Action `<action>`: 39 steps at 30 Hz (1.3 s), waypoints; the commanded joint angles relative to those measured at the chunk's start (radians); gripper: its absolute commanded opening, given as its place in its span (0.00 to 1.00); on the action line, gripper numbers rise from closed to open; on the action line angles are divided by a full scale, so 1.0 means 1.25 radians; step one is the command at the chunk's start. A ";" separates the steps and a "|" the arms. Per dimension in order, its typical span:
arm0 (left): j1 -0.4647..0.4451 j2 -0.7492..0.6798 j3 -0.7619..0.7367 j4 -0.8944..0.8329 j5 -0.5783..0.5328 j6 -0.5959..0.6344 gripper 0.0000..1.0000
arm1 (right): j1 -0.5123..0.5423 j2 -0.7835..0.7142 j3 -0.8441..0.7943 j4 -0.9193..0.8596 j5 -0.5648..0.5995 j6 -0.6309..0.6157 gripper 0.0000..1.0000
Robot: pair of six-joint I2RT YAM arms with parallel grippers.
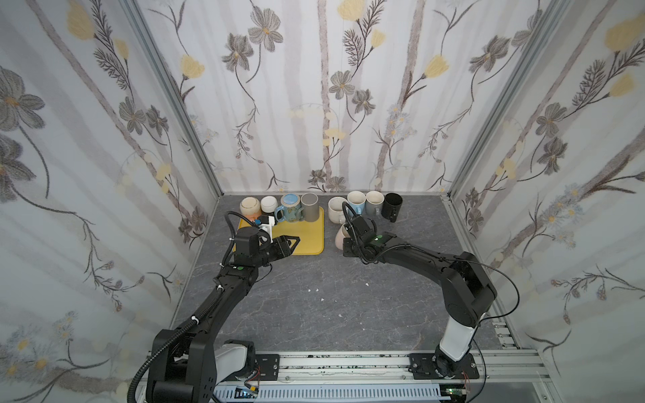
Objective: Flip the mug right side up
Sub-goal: 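Set the pink mug upright in front of the cream mug with the right gripper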
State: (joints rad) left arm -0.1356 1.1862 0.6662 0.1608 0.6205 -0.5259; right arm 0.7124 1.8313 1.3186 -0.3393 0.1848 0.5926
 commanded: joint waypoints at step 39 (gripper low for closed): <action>0.016 0.047 0.082 -0.099 -0.109 0.093 0.53 | 0.008 0.128 0.246 -0.126 0.064 -0.109 0.44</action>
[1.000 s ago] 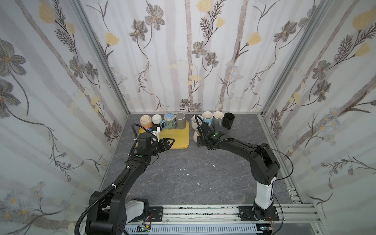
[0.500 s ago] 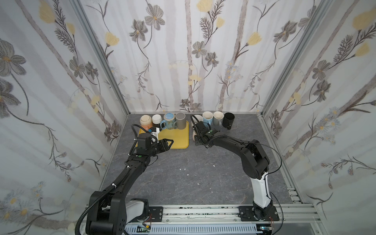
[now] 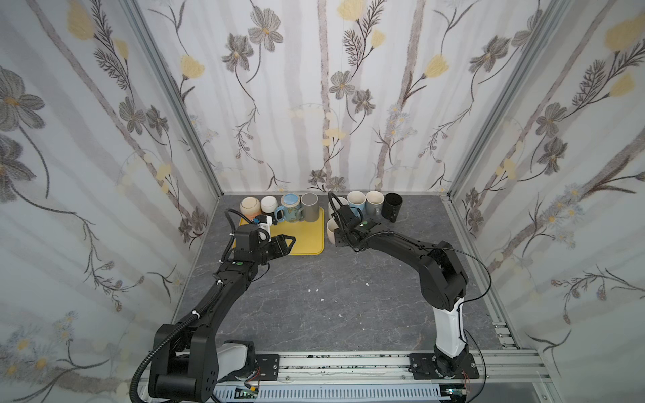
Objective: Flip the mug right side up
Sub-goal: 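Set the pink mug upright in front of the cream mug with the right gripper, then open the right gripper while the left reaches the upside-down grey mug on the tray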
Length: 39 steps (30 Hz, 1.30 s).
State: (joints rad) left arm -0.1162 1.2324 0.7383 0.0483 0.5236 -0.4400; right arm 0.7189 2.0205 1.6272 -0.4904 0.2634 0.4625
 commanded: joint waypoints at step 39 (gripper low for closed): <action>-0.144 1.010 1.304 -0.434 -0.386 0.255 0.62 | 0.004 -0.296 -0.329 0.294 -0.096 0.003 0.46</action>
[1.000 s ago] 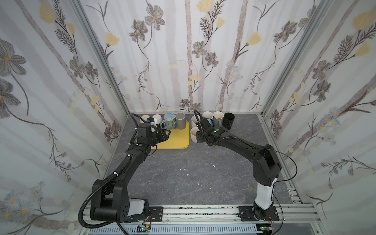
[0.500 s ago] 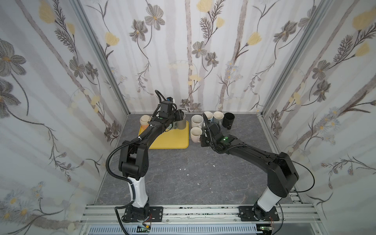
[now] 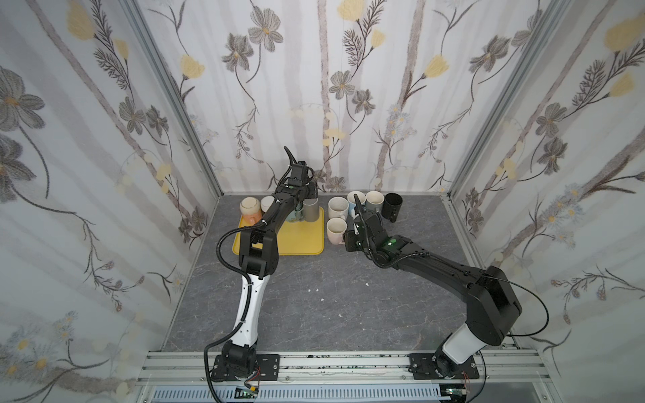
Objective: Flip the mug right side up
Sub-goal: 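Open the right gripper while the left reaches the upside-down grey mug on the tray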
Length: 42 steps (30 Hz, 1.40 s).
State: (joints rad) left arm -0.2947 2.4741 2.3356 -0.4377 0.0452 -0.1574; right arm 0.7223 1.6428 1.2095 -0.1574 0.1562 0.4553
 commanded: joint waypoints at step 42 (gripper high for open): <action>-0.021 -0.546 -0.764 0.177 0.059 0.107 0.68 | 0.005 -0.009 -0.016 0.062 -0.080 0.061 0.47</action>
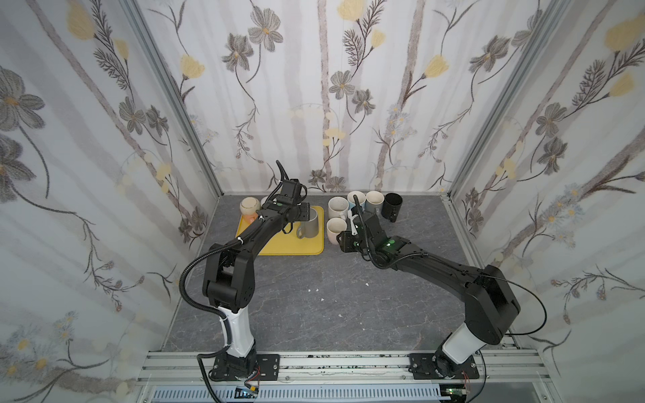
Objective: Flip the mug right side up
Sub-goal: 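Open the right gripper while the left reaches the upside-down grey mug on the tray, then grasp the upside-down grey mug on the tray with the left gripper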
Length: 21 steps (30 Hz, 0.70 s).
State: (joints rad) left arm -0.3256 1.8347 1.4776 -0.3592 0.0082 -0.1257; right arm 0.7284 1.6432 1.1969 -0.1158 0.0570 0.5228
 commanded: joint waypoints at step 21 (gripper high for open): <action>0.054 0.049 -0.153 0.214 0.188 0.141 0.56 | 0.001 -0.066 -0.061 0.035 0.016 0.015 0.48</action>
State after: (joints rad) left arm -0.2600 1.8843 1.2747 -0.1299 0.2173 0.0250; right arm 0.7288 1.5669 1.1236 -0.0944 0.0597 0.5339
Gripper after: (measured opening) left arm 0.566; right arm 0.476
